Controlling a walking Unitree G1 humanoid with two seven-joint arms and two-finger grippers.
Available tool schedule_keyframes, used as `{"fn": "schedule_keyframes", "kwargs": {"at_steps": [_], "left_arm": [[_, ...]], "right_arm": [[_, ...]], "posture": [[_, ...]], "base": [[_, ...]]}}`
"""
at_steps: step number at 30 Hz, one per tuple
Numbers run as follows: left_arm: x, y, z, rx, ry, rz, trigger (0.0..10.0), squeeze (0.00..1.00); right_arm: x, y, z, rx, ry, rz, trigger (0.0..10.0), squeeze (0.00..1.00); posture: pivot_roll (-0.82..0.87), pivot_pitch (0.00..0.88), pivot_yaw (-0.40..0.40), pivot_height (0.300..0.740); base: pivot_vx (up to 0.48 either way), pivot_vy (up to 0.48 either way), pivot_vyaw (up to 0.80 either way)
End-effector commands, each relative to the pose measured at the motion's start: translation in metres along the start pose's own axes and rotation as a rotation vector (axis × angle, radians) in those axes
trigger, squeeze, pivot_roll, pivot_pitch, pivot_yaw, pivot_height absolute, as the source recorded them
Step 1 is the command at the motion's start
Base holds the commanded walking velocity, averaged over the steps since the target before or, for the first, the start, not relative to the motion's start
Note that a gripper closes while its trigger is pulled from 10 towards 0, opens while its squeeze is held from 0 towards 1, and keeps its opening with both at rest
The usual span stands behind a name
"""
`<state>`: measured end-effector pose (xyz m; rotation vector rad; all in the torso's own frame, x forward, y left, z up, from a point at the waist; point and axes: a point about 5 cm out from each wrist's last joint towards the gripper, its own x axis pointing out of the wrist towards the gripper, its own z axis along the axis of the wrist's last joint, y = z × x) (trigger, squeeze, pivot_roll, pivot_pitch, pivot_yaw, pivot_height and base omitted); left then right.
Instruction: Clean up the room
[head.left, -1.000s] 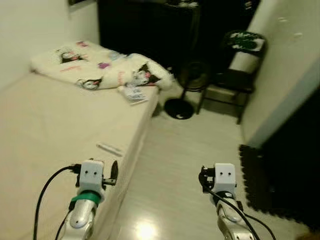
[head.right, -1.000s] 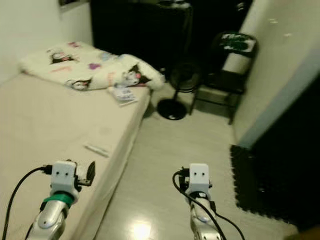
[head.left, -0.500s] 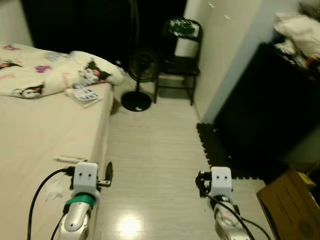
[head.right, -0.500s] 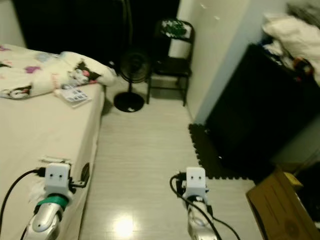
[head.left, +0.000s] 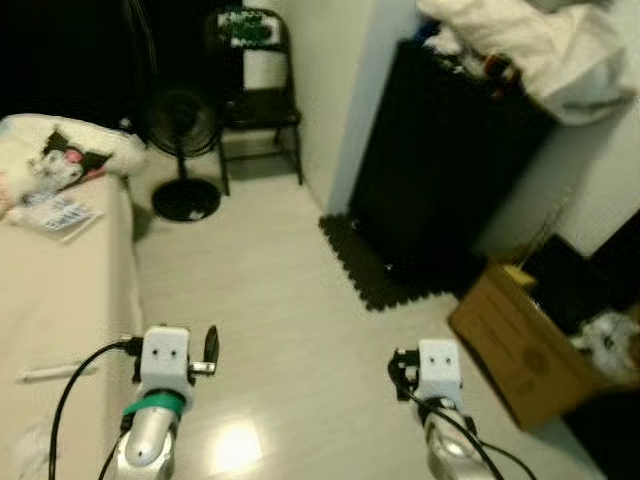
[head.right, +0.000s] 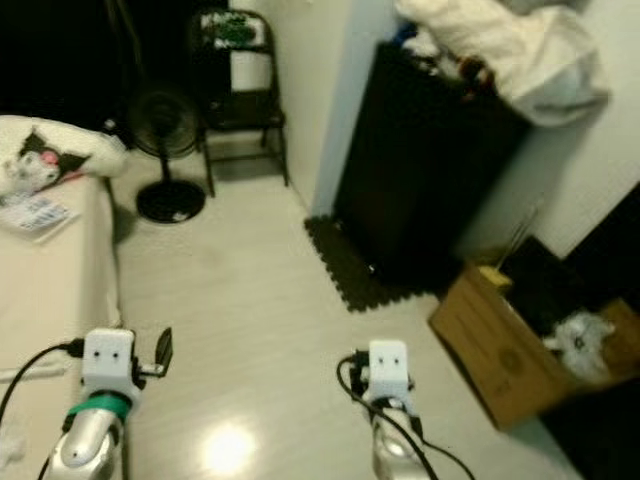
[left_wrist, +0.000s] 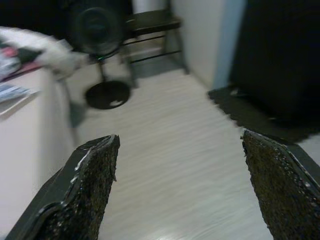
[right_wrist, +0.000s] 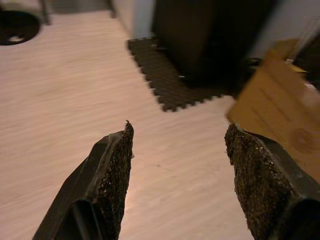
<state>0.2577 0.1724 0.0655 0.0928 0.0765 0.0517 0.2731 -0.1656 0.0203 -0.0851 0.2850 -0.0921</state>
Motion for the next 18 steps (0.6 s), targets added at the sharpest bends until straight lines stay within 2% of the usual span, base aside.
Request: {"fn": "schedule_keyframes", "kwargs": {"at_steps": [1,18], "left_arm": [[-0.0017,-0.0019,-0.0024,-0.001,0.013,-0.010,10.0,0.00],[-0.0017,-0.0008,-0.0001,0.013,0.003,-0.016,10.0,0.00]], "right_arm": [[-0.0008,-0.0020,-0.0026,-0.011,0.006,-0.011,10.0,0.00],[-0.0019,0.0007,-0.0048,0.003,0.009,-0.026,10.0,0.00]], "posture": [[0.09,0.000,0.005,0.740],[0.10,0.007,0.030,0.740]], "base": [[0.000,0.000,-0.80],[0.000,0.000,-0.80]]}}
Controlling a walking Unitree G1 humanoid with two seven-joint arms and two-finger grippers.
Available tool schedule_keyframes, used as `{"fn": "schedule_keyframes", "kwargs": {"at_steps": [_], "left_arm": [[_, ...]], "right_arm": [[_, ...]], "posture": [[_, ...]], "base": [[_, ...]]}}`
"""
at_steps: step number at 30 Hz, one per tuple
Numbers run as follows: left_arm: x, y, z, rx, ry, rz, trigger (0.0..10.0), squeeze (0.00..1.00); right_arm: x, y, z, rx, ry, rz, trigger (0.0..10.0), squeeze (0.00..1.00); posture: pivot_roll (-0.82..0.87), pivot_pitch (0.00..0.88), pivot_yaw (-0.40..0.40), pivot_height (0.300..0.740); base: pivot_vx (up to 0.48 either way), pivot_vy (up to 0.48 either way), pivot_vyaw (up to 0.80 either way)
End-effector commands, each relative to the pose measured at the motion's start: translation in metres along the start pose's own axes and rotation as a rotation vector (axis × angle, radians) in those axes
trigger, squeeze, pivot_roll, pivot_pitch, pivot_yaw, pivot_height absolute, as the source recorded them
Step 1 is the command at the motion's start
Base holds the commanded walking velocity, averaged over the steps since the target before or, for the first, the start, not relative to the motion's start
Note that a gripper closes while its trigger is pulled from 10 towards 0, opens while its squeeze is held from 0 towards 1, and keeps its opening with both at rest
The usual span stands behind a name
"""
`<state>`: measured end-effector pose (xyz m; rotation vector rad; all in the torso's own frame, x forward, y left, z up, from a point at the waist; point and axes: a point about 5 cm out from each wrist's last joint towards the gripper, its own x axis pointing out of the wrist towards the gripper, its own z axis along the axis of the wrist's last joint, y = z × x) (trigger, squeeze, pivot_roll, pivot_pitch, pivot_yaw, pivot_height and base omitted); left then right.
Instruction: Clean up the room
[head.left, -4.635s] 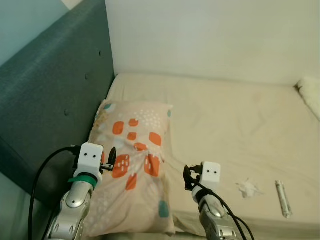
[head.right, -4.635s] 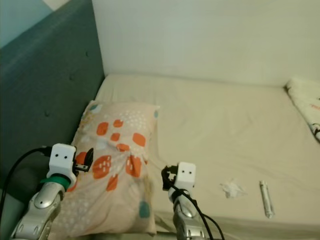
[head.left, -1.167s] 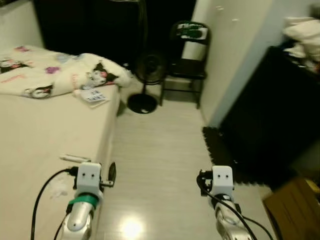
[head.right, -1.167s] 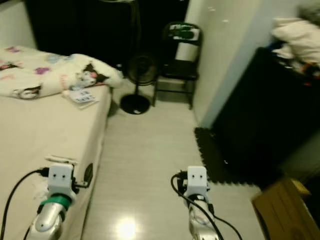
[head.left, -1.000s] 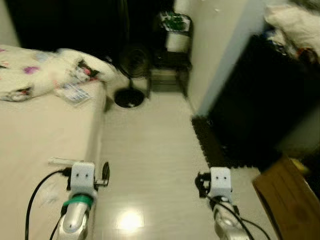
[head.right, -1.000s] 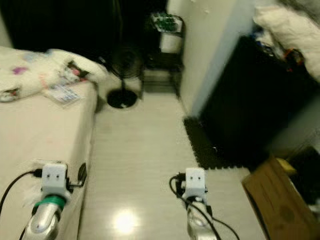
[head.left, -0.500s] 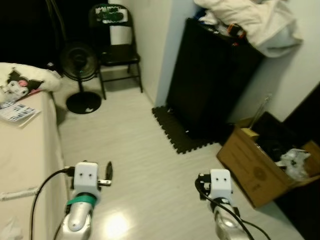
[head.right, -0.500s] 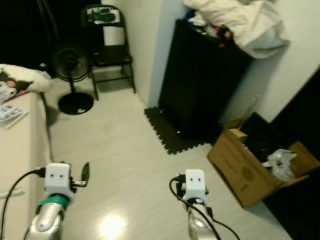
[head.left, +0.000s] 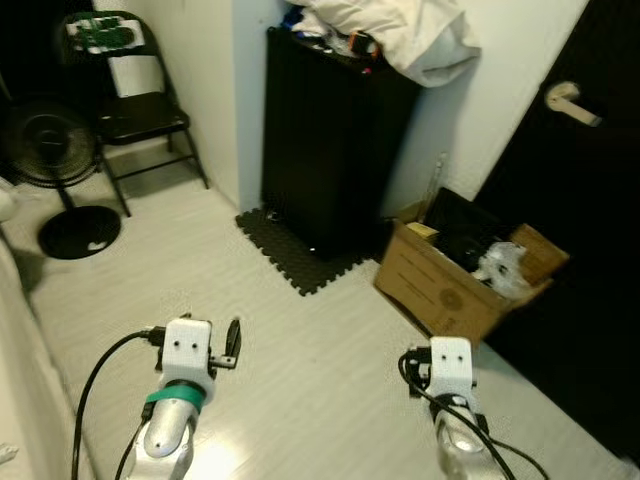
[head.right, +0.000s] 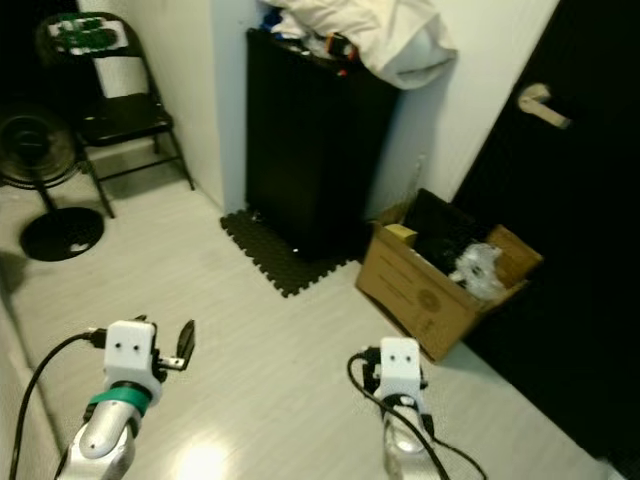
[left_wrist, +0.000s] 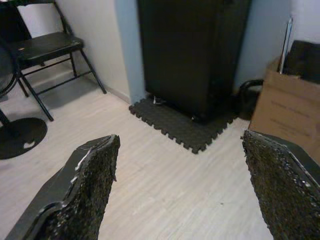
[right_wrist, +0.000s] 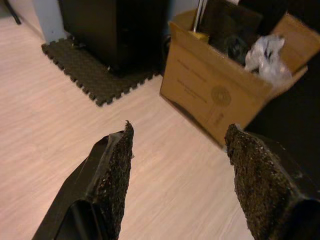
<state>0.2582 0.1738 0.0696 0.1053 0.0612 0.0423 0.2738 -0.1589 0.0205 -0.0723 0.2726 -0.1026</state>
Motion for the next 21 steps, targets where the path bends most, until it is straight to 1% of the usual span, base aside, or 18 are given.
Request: {"fn": "schedule_keyframes", "kwargs": {"at_steps": [1,9,10,16,20,21], "left_arm": [[-0.0021,-0.0026,-0.0040,0.000,0.020,-0.008,10.0,0.00],[-0.0027,-0.0035,-0.0044,-0.002,0.021,-0.012,10.0,0.00],[-0.0026,-0.0037,-0.0044,-0.003,0.020,-0.013,10.0,0.00],[-0.0035,-0.0052,-0.0040,-0.013,0.017,-0.024,10.0,0.00],[-0.0037,-0.0058,-0.0037,-0.018,0.014,-0.029,10.0,0.00],[-0.0035,-0.0054,-0.0040,-0.020,0.014,-0.028,10.0,0.00]], "right_arm": [[-0.0017,-0.0062,-0.0055,-0.012,0.020,-0.017,10.0,0.00],[-0.0011,-0.0066,-0.0059,-0.018,0.020,-0.018,10.0,0.00],[-0.0007,-0.0061,-0.0065,-0.034,0.026,-0.003,10.0,0.00],[0.0001,-0.0012,-0.0102,-0.063,0.055,0.029,10.0,0.00],[0.0008,0.0015,-0.0125,-0.059,0.080,0.037,10.0,0.00],[0.0013,0.0027,-0.0135,-0.043,0.092,0.036,10.0,0.00]], "posture": [[0.10,0.007,0.030,0.740],[0.10,0.008,0.028,0.740],[0.10,0.008,0.028,0.740],[0.10,0.006,0.024,0.740],[0.10,0.003,0.019,0.740],[0.10,0.000,0.013,0.740]], "base": [[0.000,0.000,-0.80],[0.000,0.000,-0.80],[0.000,0.000,-0.80],[0.000,0.000,0.00],[0.000,0.000,0.00],[0.000,0.000,0.00]]}}
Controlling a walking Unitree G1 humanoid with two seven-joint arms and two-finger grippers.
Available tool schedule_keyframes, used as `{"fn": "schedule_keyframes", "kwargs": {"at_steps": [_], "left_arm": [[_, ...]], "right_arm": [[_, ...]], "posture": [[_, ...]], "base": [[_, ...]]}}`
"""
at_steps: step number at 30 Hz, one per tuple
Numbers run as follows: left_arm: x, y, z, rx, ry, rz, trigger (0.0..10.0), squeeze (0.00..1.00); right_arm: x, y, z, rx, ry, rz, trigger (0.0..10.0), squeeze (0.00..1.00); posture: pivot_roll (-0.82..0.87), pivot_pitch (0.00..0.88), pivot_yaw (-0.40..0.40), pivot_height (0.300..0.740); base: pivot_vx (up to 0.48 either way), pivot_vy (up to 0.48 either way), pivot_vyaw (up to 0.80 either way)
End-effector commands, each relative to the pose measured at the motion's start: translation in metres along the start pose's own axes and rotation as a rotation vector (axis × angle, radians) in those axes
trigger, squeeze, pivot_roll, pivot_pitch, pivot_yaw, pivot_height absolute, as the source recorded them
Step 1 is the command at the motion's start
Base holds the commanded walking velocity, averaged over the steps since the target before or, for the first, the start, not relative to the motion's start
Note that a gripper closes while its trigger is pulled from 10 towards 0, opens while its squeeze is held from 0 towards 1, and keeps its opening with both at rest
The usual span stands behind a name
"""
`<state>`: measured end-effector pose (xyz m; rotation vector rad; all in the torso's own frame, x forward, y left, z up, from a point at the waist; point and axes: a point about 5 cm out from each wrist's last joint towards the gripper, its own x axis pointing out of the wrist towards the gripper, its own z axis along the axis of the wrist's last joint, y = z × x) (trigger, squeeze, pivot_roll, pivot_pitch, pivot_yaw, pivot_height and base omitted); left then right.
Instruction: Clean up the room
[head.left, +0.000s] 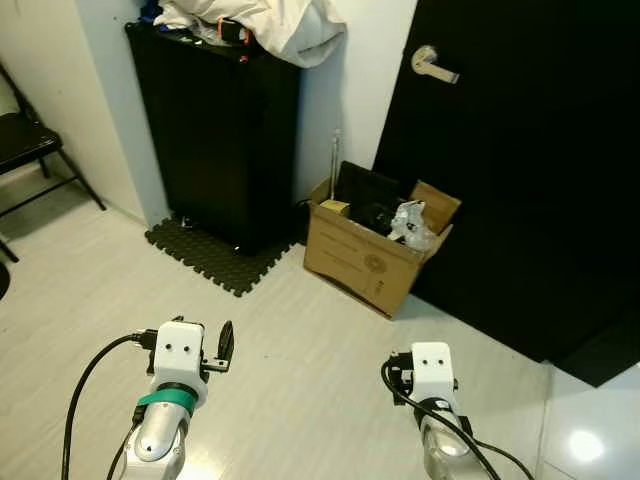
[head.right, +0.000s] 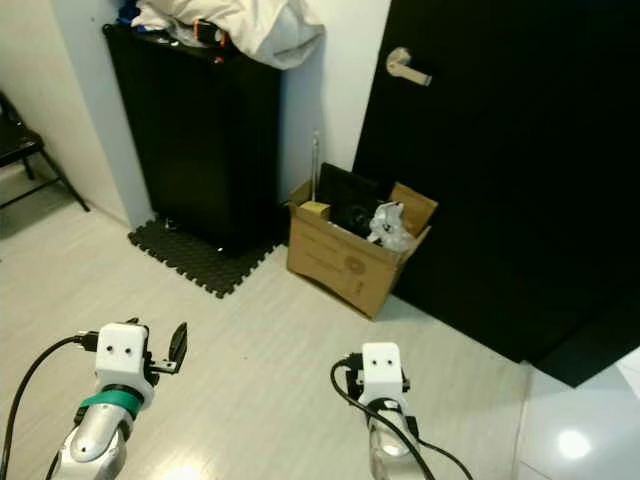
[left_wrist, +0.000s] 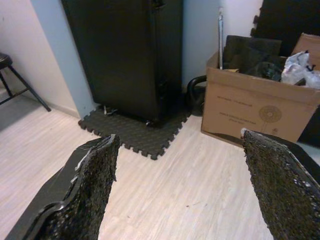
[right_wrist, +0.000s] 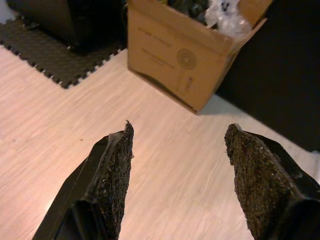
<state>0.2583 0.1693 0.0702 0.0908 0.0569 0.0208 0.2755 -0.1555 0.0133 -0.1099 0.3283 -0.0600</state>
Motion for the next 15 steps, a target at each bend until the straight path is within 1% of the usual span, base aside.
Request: {"fn": "schedule_keyframes", "kwargs": {"at_steps": [1,9,10,11,15], "left_arm": [[-0.003,-0.001,-0.005,-0.008,0.019,-0.005,10.0,0.00],[0.001,0.005,-0.007,0.014,0.032,0.036,10.0,0.00],[0.001,0.007,-0.006,0.012,0.030,0.049,10.0,0.00],[0.001,0.008,-0.006,0.012,0.029,0.054,10.0,0.00],[0.002,0.008,-0.004,0.010,0.020,0.060,10.0,0.00]], "right_arm": [[-0.001,0.000,-0.007,0.015,0.046,-0.001,10.0,0.00],[0.003,0.004,-0.006,0.007,0.047,0.014,10.0,0.00],[0.006,0.006,-0.002,-0.029,0.036,0.029,10.0,0.00],[0.007,0.007,-0.001,-0.044,0.033,0.032,10.0,0.00],[0.012,0.007,0.003,-0.042,0.036,0.042,10.0,0.00]], "posture": [[0.10,0.000,0.012,0.740],[0.11,0.000,-0.014,0.740],[0.11,0.000,-0.034,0.740],[0.11,0.000,-0.034,0.740],[0.11,0.000,-0.046,0.740]], "base": [[0.000,0.000,0.00],[0.000,0.000,0.00],[0.000,0.000,0.00],[0.000,0.000,0.00],[0.000,0.000,0.00]]}}
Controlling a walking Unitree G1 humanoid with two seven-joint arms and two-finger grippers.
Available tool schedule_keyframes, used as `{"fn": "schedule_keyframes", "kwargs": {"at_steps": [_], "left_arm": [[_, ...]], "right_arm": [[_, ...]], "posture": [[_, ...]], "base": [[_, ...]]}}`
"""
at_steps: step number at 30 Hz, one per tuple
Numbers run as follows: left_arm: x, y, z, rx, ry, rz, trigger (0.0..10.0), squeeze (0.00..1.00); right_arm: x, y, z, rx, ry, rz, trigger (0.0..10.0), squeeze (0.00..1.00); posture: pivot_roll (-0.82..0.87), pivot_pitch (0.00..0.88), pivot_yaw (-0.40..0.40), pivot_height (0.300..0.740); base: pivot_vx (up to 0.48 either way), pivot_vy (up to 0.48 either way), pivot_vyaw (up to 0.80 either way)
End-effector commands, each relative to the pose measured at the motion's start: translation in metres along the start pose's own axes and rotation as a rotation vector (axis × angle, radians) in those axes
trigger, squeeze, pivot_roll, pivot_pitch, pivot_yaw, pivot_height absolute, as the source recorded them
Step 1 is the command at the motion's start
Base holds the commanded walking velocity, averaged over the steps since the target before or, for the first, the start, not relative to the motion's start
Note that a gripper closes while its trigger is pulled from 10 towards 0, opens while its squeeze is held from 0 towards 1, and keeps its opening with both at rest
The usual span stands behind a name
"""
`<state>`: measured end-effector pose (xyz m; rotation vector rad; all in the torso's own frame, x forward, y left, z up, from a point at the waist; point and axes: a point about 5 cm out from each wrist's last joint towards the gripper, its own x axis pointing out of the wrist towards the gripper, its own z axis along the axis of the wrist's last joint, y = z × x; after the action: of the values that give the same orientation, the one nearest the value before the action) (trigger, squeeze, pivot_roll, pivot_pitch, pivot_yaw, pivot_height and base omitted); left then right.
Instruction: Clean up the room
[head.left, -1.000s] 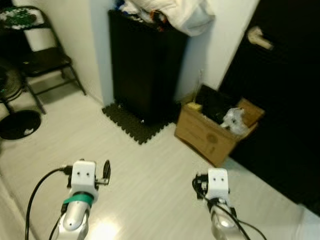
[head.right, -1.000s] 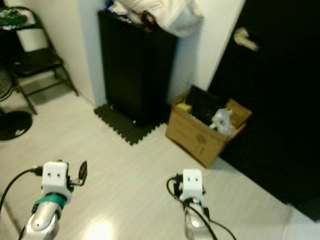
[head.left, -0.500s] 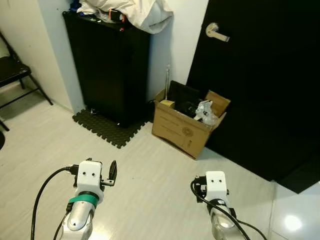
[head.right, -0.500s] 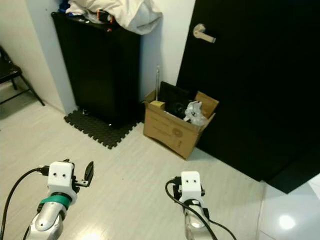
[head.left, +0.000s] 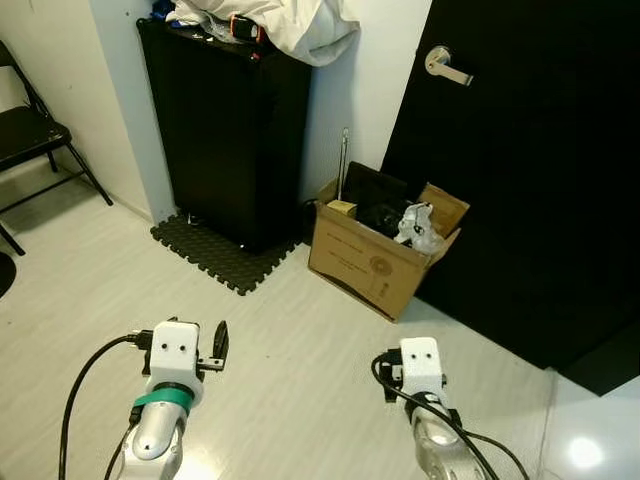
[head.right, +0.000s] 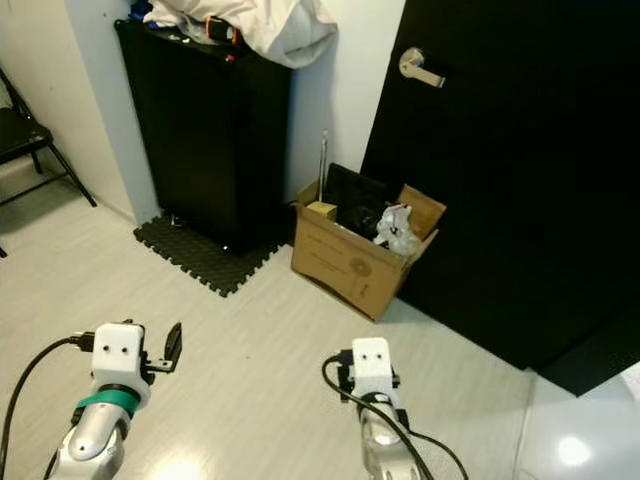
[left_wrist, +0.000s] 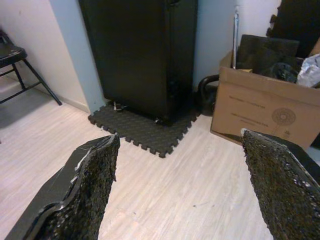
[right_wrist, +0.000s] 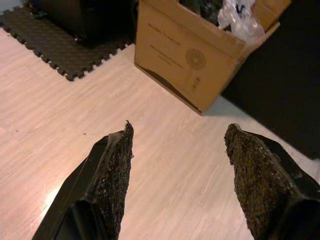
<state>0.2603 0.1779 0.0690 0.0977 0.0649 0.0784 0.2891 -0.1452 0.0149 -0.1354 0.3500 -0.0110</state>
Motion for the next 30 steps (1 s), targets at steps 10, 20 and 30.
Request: {"fn": "schedule_keyframes", "kwargs": {"at_steps": [10,20,30], "left_arm": [[0.005,0.004,-0.002,0.040,0.036,0.001,10.0,0.00],[0.008,0.005,-0.002,0.025,0.033,0.001,10.0,0.00],[0.008,0.002,0.000,0.018,0.026,-0.015,10.0,0.00]], "right_arm": [[0.007,-0.006,0.004,0.002,0.015,0.010,10.0,0.00],[0.008,-0.015,0.000,-0.001,0.022,-0.021,10.0,0.00],[0.008,-0.019,-0.002,-0.010,0.028,-0.032,10.0,0.00]], "posture": [[0.10,0.000,-0.041,0.740],[0.09,0.000,-0.033,0.740],[0.09,0.000,-0.031,0.740]], "base": [[0.000,0.000,0.00],[0.000,0.000,0.00],[0.272,0.000,0.00]]}}
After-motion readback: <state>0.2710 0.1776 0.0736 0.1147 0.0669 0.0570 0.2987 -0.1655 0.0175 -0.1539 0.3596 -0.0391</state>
